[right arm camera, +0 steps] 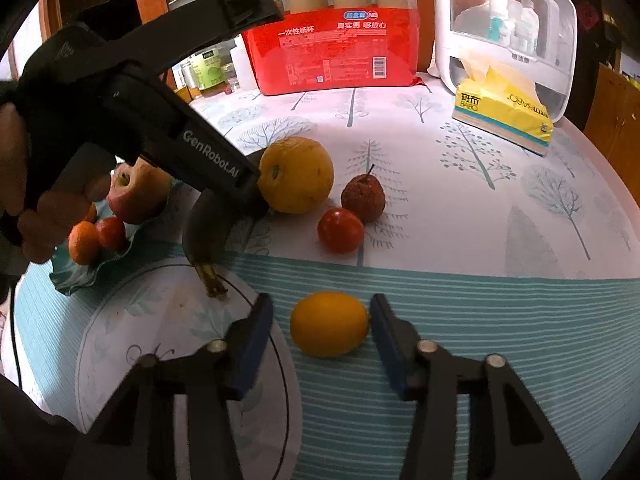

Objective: Organize fruits
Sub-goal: 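Grasp the dark banana with the left gripper while the right grasps the yellow lemon, then carry the banana and lemon onto the green plate and open both grippers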

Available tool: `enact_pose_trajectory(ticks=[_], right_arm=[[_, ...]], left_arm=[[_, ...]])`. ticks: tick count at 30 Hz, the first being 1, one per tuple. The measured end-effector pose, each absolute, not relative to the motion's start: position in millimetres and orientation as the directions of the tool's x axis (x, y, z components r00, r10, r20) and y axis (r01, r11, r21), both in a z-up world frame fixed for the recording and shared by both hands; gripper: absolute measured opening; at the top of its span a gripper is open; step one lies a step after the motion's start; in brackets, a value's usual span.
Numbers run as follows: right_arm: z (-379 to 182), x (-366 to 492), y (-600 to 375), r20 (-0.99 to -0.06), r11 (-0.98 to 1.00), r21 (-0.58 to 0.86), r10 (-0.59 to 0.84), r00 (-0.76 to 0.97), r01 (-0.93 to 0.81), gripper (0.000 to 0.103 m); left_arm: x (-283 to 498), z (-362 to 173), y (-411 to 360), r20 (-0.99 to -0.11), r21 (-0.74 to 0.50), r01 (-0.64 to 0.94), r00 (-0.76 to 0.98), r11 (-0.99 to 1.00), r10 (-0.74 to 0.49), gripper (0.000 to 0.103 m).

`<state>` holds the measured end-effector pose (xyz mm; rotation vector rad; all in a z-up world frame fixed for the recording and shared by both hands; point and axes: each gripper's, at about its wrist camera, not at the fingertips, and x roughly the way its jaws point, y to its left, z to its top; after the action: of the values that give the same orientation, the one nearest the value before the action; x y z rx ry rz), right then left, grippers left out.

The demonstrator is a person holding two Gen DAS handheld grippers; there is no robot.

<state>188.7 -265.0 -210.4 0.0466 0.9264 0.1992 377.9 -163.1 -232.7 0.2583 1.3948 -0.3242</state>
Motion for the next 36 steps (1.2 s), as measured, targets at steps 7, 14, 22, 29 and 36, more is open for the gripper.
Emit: enact_pose_trajectory(ticks=[7,14,22,29,36], right_arm=[[-211.5,188.6,-269.6,-0.787,0.980,0.155,0.201,0.583,-0.129,0.038],[-210.6,186.0,-266.6,-0.783,0.978,0.156,0.208,0.586,-0.139,0.038],[-205.2,182.3,-263.6,-0.775,0.977,0.156,0.212,0.596,-0.146,0.037],[-190.4,174.9,-255.5,-0.752,0.976,0.140,0.215,0.623,-0.168,0.038],[-174.4,165.8,-242.5,-0.730,0.974,0.109,0.215,0.649,-0.200,0.037]], left_arm=[[379.6,-231.5,-156.2,-0.982,-0.037,0.355,0.159,0.934,-0.099,0.030],[372.9,-225.6,-148.3,-0.979,-0.062,0.326,0.162,0.944,-0.120,0.029],[363.9,-198.2,-135.0,-0.967,-0.074,0.310,0.209,0.948,-0.144,0.029],[350.0,-168.5,-135.6,-0.949,-0.092,0.299,0.261,0.950,-0.174,0.029],[333.3,-141.8,-121.7,-0.931,-0.108,0.285,0.308,0.952,-0.198,0.029]])
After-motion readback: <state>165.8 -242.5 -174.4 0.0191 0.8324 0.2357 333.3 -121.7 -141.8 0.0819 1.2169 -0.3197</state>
